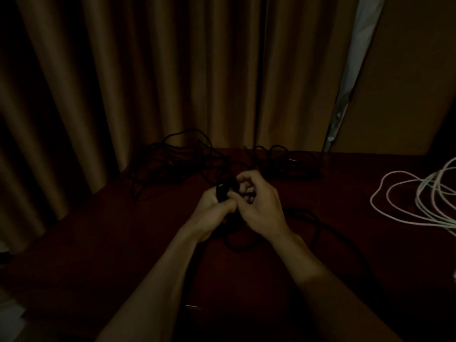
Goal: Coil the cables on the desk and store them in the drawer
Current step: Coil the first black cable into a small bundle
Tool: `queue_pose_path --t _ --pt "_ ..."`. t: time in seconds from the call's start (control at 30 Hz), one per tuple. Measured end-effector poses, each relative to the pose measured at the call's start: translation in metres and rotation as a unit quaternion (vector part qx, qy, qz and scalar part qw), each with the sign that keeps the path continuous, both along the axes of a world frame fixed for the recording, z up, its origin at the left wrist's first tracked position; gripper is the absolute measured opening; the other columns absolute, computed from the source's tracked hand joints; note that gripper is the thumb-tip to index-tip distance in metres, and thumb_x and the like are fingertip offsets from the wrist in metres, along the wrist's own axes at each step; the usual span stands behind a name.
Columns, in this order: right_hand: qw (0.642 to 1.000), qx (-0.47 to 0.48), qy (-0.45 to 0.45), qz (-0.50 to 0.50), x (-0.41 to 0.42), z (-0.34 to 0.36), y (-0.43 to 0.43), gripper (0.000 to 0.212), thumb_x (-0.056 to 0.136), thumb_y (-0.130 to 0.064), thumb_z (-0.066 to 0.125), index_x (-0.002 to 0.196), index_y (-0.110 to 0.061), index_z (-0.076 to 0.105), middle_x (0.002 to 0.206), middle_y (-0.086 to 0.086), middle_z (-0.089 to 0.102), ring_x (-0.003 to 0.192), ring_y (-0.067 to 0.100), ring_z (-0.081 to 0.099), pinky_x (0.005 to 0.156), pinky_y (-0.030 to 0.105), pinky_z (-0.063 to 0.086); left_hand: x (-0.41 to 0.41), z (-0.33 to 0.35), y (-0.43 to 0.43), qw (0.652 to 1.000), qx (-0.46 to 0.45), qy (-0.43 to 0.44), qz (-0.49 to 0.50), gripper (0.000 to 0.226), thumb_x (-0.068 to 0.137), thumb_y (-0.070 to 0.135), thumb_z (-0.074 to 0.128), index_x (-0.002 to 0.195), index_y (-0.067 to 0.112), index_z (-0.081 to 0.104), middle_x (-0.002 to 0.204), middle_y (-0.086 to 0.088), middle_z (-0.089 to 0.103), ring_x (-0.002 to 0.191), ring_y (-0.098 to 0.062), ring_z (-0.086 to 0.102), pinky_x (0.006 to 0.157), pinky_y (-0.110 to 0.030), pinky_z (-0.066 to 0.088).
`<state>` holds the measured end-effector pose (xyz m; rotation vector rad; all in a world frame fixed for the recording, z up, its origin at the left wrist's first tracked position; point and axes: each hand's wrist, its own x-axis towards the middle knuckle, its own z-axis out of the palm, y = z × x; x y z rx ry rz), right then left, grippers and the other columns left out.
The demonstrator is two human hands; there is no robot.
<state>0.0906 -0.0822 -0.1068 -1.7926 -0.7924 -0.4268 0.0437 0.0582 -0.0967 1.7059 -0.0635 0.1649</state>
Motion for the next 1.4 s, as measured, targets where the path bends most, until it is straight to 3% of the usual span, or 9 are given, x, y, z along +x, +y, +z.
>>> queue_pose_path --t 0.13,0.37,0.5,0.7,0.97,1.07,1.2,1.33,1.4 --pt "1.000 0.029 0.011 -0.005 0.002 0.002 0.000 0.016 0.095 -0.006 0.070 0.107 -0.016 0.064 0.087 -0.003 0.063 0.079 0.004 0.063 0.071 0.014 0.049 -0.001 -0.001 -0.003 0.998 0.028 -0.026 -0.051 0.026 0.092 -0.006 0.067 0.097 0.020 0.069 0.072 0.015 0.067 0.067 -0.003 0.063 0.060 -0.022 0.048" --pt "0.994 0.038 0.101 0.032 0.003 0.000 -0.003 0.018 0.105 -0.009 0.054 0.117 -0.020 0.061 0.110 -0.005 0.066 0.097 0.003 0.067 0.078 0.018 0.055 0.004 -0.004 0.000 1.000 -0.018 -0.005 0.018 0.017 0.105 0.017 0.060 0.096 0.007 0.071 0.073 0.002 0.063 0.067 -0.015 0.060 0.059 -0.028 0.049" --pt "0.987 0.016 0.146 0.070 0.003 -0.002 -0.005 0.013 0.107 -0.012 0.052 0.112 -0.018 0.063 0.090 -0.010 0.071 0.083 0.012 0.074 0.075 0.029 0.062 0.003 -0.001 0.002 0.994 -0.101 0.014 0.035 0.024 0.107 0.013 0.054 0.088 0.009 0.067 0.074 0.000 0.067 0.073 -0.019 0.066 0.070 -0.034 0.055" --pt "0.993 -0.114 0.012 -0.002 0.012 -0.007 -0.014 0.016 0.109 -0.024 0.048 0.108 -0.021 0.064 0.086 -0.010 0.068 0.078 0.007 0.066 0.071 0.031 0.054 0.003 0.005 0.004 0.977 -0.198 0.041 0.073 0.020 0.108 0.020 0.054 0.092 0.009 0.059 0.068 -0.001 0.060 0.056 -0.015 0.061 0.054 -0.026 0.051" --pt "0.998 -0.017 -0.051 -0.033 0.004 -0.009 0.004 0.030 0.108 -0.022 0.051 0.132 -0.017 0.069 0.116 -0.005 0.075 0.100 0.004 0.069 0.083 0.017 0.055 0.004 0.001 -0.005 0.990 -0.125 0.035 0.052 0.033 0.107 0.041 0.053 0.105 0.011 0.066 0.059 0.002 0.049 0.046 -0.014 0.042 0.045 -0.027 0.033" --pt "0.998 -0.024 -0.044 -0.024 0.002 -0.009 0.007 0.034 0.108 -0.018 0.051 0.140 -0.019 0.064 0.125 -0.004 0.072 0.109 -0.003 0.064 0.091 0.010 0.049 0.004 0.001 -0.004 0.990 -0.135 0.036 0.034 0.044 0.099 0.055 0.057 0.108 0.012 0.067 0.065 0.000 0.055 0.047 -0.014 0.044 0.043 -0.025 0.035" --pt "0.998 -0.066 0.008 0.002 0.001 -0.012 0.005 0.045 0.109 -0.014 0.047 0.153 -0.023 0.048 0.099 -0.008 0.053 0.087 -0.002 0.056 0.081 0.010 0.049 0.003 0.000 -0.008 0.992 -0.115 0.023 0.051 0.050 0.090 0.060 0.063 0.100 0.012 0.071 0.067 -0.001 0.059 0.049 -0.013 0.048 0.045 -0.026 0.037" --pt "0.992 -0.060 0.069 0.087 -0.004 -0.011 0.008 0.050 0.108 -0.003 0.040 0.157 -0.013 0.040 0.113 0.005 0.041 0.116 0.015 0.055 0.086 0.030 0.062 0.004 -0.001 -0.006 0.989 -0.121 0.014 0.080 0.050 0.090 0.058 0.069 0.098 0.009 0.074 0.073 -0.004 0.064 0.055 -0.016 0.054 0.047 -0.027 0.041" --pt "0.990 -0.063 0.081 0.101 -0.005 -0.009 0.008 0.052 0.109 -0.004 0.038 0.160 -0.016 0.034 0.115 0.007 0.039 0.112 0.008 0.059 0.088 0.026 0.060 0.005 -0.002 -0.004 0.988 -0.131 0.006 0.080 0.037 0.092 0.053 0.071 0.087 0.016 0.075 0.073 -0.002 0.066 0.058 -0.016 0.057 0.050 -0.028 0.043"
